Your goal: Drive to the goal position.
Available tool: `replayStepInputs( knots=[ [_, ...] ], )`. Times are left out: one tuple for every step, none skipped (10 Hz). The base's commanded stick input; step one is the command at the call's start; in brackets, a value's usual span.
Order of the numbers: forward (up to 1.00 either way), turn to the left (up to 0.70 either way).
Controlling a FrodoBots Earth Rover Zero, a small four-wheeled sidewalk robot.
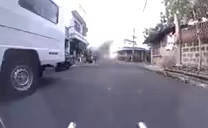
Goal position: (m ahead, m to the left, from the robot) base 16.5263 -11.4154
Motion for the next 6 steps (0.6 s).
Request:
replayStepInputs(
  knots=[
    [0.7, 0.0],
    [0.7, 0.0],
    [0.7, 0.0],
    [0.7, 0.0],
    [0.7, 0.0],
    [0.7, 0.0]
  ],
)
